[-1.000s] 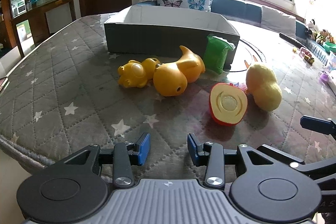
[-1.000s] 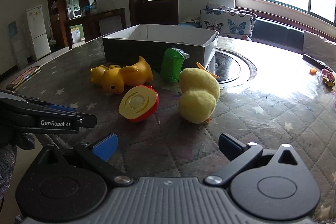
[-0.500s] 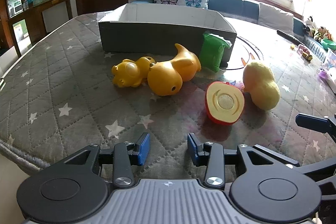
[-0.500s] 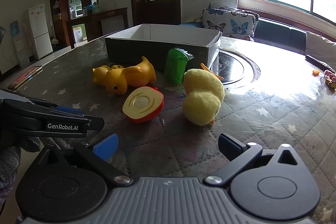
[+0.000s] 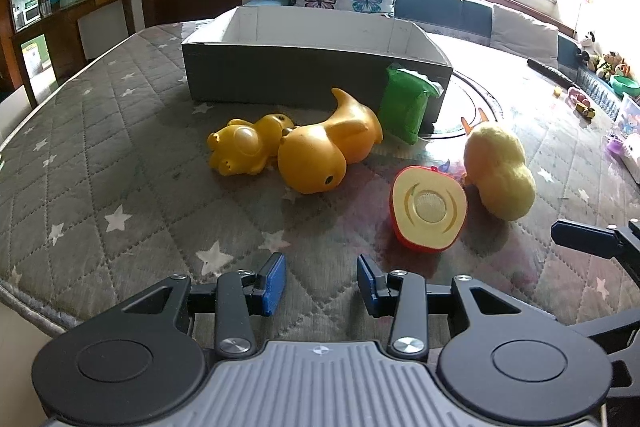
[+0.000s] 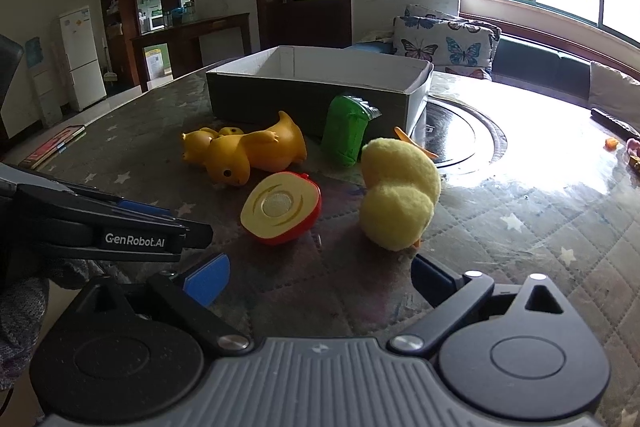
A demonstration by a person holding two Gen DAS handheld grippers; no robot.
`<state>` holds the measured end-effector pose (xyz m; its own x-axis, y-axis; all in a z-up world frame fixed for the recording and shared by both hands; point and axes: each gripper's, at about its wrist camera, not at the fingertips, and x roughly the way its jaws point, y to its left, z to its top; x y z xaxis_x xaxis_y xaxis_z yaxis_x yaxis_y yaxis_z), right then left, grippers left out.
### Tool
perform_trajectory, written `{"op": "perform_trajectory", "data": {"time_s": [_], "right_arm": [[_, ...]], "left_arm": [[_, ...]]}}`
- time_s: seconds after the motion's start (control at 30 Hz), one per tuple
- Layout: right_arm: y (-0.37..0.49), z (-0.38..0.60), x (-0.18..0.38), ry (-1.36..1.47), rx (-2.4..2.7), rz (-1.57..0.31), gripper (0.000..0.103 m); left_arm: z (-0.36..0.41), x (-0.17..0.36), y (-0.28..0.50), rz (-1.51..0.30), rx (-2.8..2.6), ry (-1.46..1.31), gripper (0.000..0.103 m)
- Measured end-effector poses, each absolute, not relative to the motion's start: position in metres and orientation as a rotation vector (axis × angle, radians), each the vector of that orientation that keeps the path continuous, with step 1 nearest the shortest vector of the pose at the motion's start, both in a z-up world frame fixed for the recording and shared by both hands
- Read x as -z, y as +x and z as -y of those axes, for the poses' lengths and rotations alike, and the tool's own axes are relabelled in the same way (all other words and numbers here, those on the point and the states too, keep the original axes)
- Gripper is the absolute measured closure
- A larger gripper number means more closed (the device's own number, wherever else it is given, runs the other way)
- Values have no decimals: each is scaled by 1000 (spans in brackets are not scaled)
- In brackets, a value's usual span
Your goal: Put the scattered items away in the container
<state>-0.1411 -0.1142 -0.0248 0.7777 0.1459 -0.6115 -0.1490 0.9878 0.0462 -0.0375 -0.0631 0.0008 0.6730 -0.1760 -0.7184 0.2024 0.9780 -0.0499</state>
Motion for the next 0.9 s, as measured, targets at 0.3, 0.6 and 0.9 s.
{"op": "perform_trajectory", "data": {"time_s": [0.3,0.6,0.9], "right_arm": [[-135,110,25,-10,-184,-660,5],[-127,106,26,-11,-212,-672,5],[-118,101,28,-15,-241,-685,6]], "left_arm": [[65,-3,-31,-810,226,34,61],[65,-4,-23,-818,233,31,61],[63,-4,-15,-829,237,24,61]]}}
